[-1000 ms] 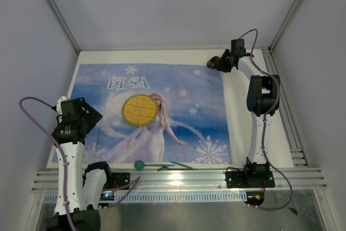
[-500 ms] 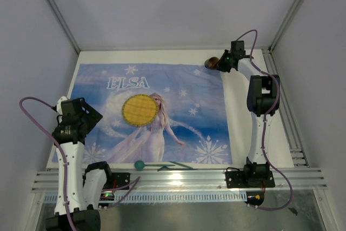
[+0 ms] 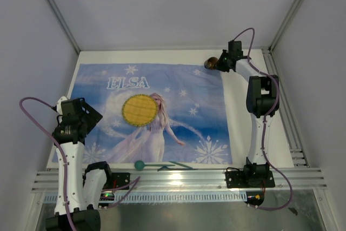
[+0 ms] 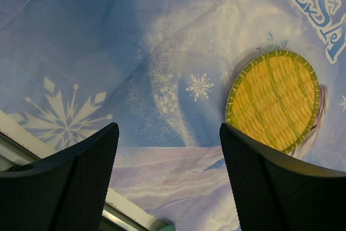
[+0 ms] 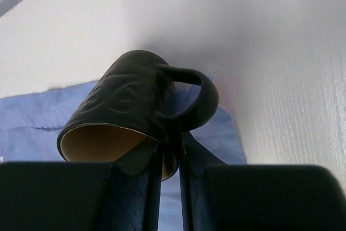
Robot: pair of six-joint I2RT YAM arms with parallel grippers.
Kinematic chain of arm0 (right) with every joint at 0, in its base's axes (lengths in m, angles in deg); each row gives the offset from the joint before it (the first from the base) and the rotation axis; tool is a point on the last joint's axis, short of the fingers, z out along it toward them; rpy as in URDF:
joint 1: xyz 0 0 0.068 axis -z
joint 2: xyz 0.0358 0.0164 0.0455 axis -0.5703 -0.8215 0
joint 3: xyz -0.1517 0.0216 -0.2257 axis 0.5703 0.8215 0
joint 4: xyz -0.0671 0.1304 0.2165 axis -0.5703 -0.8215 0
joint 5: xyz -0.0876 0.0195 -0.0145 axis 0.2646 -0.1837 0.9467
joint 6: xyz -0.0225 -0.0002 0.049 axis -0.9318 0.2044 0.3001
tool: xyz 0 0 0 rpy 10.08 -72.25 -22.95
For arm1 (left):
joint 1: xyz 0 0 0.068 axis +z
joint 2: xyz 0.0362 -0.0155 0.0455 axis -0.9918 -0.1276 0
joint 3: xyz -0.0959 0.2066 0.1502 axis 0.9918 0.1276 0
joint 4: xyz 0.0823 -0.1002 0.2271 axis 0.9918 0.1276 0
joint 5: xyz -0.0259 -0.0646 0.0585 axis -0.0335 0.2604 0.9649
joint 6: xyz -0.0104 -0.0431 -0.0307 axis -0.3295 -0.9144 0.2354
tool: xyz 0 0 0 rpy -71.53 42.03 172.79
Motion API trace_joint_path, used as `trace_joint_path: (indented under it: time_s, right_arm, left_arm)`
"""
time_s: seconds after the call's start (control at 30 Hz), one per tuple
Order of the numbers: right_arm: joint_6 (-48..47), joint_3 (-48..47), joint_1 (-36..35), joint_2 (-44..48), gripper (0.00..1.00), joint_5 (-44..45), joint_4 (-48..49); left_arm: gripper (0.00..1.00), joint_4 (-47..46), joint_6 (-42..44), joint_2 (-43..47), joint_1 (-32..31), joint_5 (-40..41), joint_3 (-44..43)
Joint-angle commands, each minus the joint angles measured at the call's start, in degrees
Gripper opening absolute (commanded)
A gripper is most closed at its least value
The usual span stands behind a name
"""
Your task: Set the dinner table for one person
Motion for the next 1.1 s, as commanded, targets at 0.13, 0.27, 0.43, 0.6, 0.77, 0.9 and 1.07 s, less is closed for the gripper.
trace_joint_path:
  time_s: [0.13, 0.27, 0.43, 0.6, 0.77, 0.9, 1.07]
  right_arm:
    - [-3.2, -0.4, -0.4, 7.0, 0.03, 3.7, 1.6]
    - [-3.6, -0.5, -0.6, 8.1, 0.03, 3.7, 2.6]
    - [-4.6, -0.1, -1.1, 9.1, 0.03, 4.3, 3.1]
    - [-4.8, 1.3, -1.5, 10.8, 0.03, 5.0, 4.6]
    - [-10.1, -12.6, -2.7, 7.5, 0.03, 2.6, -7.8]
    - [-13.3, -30.3, -4.2, 1.7, 0.03, 4.6, -29.5]
    - [-8.3, -27.5, -4.3, 4.7, 0.03, 5.2, -35.5]
  left_arm:
    - [0.78, -1.2, -0.8, 0.8, 0.0, 0.7, 0.2]
    - [0.78, -1.2, -0.7, 0.9, 0.0, 0.6, 0.2]
    - [0.78, -1.2, -0.8, 0.8, 0.1, 0.4, 0.2]
    - [0.78, -1.3, -0.8, 0.6, 0.0, 0.3, 0.2]
    - [0.78, -1.4, -0.8, 0.5, 0.0, 0.3, 0.3]
    - [0.78, -1.4, -0.8, 0.6, 0.1, 0.2, 0.3]
    - [0.78, -1.5, -0.8, 0.7, 0.0, -0.2, 0.3]
